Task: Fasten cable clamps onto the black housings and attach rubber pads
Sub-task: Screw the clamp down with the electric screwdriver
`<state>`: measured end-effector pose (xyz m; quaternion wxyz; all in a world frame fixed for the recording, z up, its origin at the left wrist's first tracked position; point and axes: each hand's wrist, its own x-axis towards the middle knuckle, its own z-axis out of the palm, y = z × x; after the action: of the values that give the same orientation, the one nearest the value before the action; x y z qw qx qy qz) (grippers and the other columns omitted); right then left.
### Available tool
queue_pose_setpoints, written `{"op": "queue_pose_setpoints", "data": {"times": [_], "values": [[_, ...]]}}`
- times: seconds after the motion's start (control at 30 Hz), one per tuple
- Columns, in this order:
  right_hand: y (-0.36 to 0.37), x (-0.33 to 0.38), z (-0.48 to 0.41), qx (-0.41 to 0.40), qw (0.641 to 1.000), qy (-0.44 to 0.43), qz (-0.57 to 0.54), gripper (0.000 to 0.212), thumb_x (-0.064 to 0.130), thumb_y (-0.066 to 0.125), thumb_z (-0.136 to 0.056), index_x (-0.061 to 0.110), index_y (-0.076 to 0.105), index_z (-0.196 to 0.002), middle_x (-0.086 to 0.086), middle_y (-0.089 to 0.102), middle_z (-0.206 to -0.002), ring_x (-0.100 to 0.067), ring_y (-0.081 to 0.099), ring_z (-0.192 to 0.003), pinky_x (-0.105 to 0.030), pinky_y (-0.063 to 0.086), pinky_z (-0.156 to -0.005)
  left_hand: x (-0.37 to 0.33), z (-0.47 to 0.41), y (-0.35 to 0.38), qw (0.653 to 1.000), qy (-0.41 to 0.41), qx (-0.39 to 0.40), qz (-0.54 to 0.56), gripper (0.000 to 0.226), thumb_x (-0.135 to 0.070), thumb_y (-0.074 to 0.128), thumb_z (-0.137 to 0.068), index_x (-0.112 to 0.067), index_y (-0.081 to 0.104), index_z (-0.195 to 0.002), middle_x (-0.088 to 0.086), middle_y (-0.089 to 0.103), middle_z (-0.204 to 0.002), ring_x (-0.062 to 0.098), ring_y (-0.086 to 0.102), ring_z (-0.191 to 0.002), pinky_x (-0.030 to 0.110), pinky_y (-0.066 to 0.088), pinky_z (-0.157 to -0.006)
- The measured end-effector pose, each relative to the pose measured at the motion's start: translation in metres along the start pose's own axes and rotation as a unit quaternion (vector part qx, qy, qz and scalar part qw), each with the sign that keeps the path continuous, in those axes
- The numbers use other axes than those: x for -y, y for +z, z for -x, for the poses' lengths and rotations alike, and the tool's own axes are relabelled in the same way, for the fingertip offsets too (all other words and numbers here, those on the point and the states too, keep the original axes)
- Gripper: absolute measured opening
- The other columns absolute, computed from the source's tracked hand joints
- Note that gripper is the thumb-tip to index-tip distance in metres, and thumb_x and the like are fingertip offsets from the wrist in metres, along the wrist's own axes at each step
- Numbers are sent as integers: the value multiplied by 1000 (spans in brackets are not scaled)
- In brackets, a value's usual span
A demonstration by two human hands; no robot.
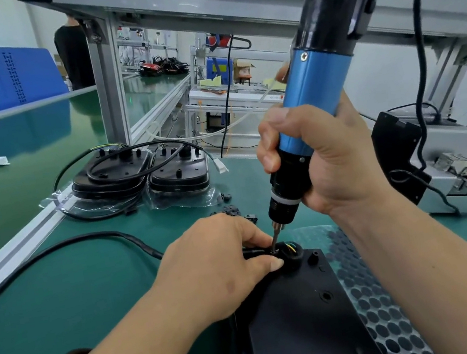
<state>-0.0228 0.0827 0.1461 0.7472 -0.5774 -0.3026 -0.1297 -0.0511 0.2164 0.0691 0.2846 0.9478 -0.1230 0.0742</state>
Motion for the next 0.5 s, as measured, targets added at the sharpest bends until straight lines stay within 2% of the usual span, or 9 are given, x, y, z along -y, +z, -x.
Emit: {"op": "queue_pose_setpoints", "data": {"times": [0.2, 0.27, 0.37, 0.43, 0.5], "values": [[-1, -3, -1, 21, 1000, -3, 2, 33, 4, 65, -71, 14, 45, -94, -5, 48, -55, -20, 44, -42, -27, 41, -48, 2, 0, 2, 1000, 1, 0, 12, 30, -67, 66, -69, -54, 61, -96, -25, 48, -64, -4, 44, -63, 23, 37, -61], [-3, -3, -1, 24, 1000, -3, -1, 31, 5, 65, -70, 15, 46, -93, -6, 48, -55, -20, 44, -42, -27, 41, -49, 5, -1, 3, 1000, 3, 6, 17, 30, -67, 67, -68, -54, 61, -95, -25, 53, -70, -2, 49, -69, 24, 43, -66], [-6, -4, -2, 24, 1000, 3, -5, 26, 2, 60, -74, 14, 45, -93, -5, 50, -55, -21, 46, -42, -27, 41, -49, 9, -4, 3, 997, 5, 41, 65, 23, -61, 72, -67, -58, 60, -87, -27, 63, -95, 1, 59, -92, 30, 51, -85], [-6, -4, -2, 29, 1000, 4, -8, 30, 3, 63, -71, 12, 45, -93, -5, 50, -56, -21, 46, -42, -27, 41, -49, 12, -6, 3, 994, 11, 57, 97, 21, -56, 75, -68, -60, 59, -80, -29, 64, -97, -2, 61, -94, 31, 51, -88], [-5, -5, -3, 33, 999, 6, -9, 31, 9, 65, -67, 10, 46, -93, -6, 49, -56, -21, 45, -41, -26, 41, -48, 14, -7, 5, 991, 21, 61, 117, 22, -52, 76, -69, -54, 63, -87, -31, 65, -93, -5, 61, -91, 31, 52, -88]]}}
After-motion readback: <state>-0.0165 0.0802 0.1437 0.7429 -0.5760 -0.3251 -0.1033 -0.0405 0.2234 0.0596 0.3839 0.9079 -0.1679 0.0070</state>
